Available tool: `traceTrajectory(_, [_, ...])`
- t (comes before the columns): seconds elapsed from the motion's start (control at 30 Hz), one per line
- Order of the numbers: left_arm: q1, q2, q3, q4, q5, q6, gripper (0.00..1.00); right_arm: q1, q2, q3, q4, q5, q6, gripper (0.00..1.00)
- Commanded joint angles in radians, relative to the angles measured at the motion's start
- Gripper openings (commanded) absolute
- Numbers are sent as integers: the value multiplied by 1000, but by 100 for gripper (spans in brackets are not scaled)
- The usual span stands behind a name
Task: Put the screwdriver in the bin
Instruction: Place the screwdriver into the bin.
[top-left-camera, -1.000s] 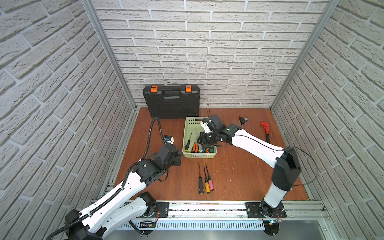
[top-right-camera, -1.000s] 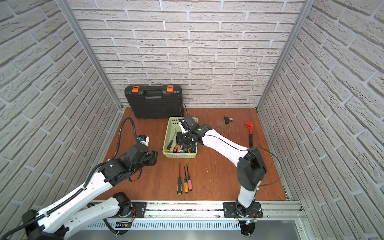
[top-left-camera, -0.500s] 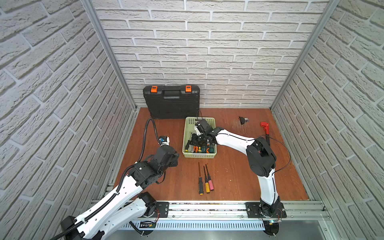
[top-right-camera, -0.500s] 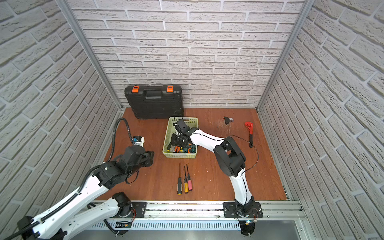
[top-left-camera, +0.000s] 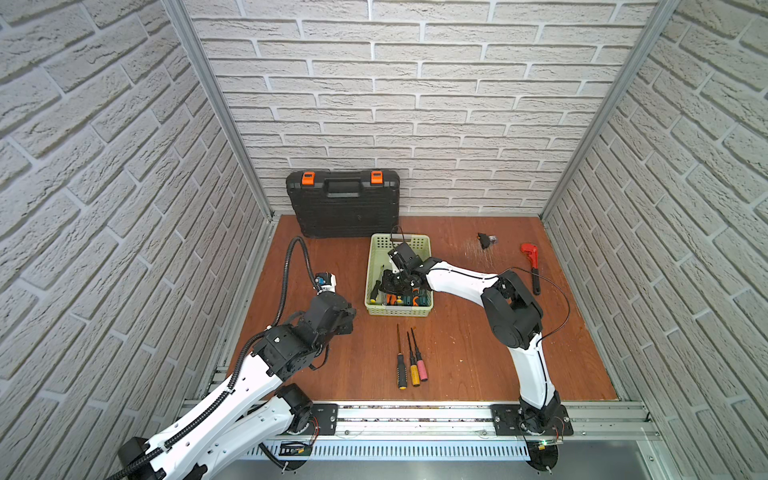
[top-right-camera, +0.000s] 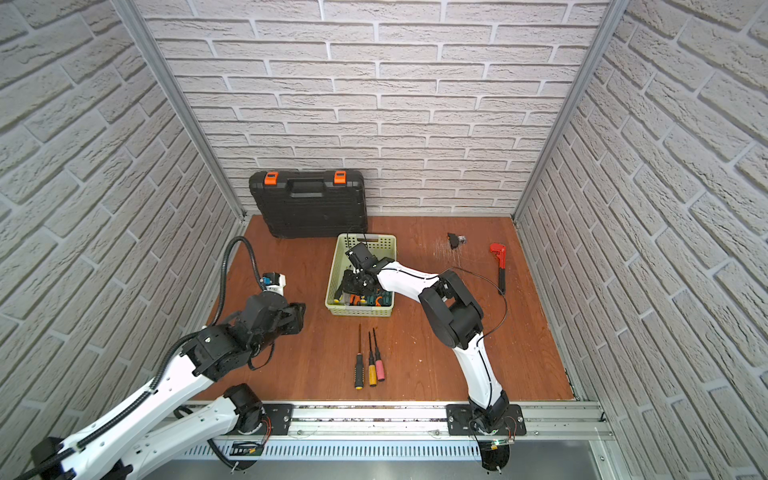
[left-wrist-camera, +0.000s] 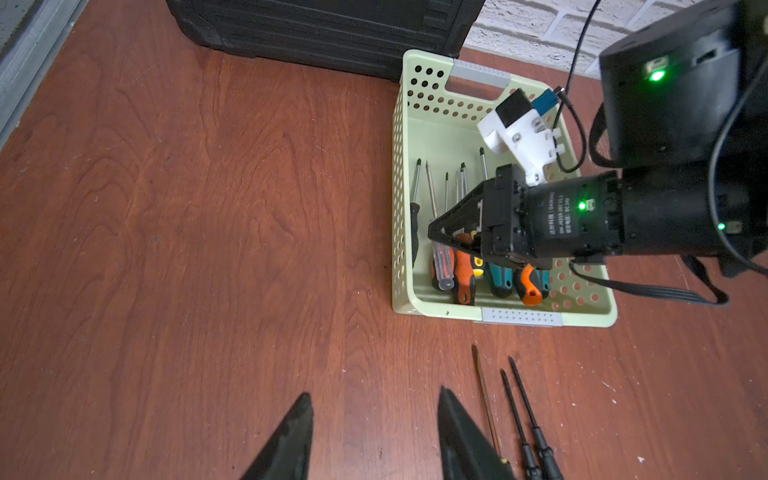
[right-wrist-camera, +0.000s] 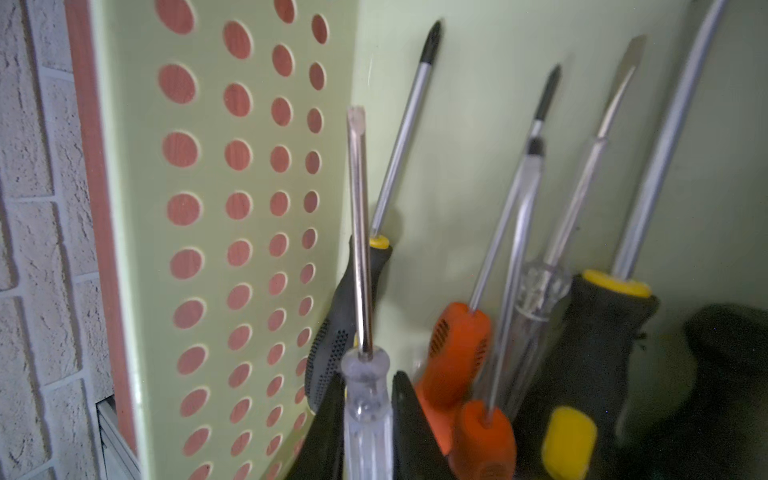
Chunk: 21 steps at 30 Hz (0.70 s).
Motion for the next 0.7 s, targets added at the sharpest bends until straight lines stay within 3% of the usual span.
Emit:
traceTrajectory(0.0, [11, 2, 1, -1, -29, 17, 49, 1, 15, 34, 38, -7, 12, 7])
traceTrajectory(0.13, [16, 26, 18, 5, -29, 31, 49, 1, 29, 40, 40, -26, 14, 8])
traceTrajectory(0.3, [16, 48, 37, 3, -14, 42, 50, 1, 19, 25, 54, -30, 17, 20])
traceTrajectory(0.67, [18, 109, 107, -76, 36, 38, 51, 1, 0, 53, 21, -27, -17, 29])
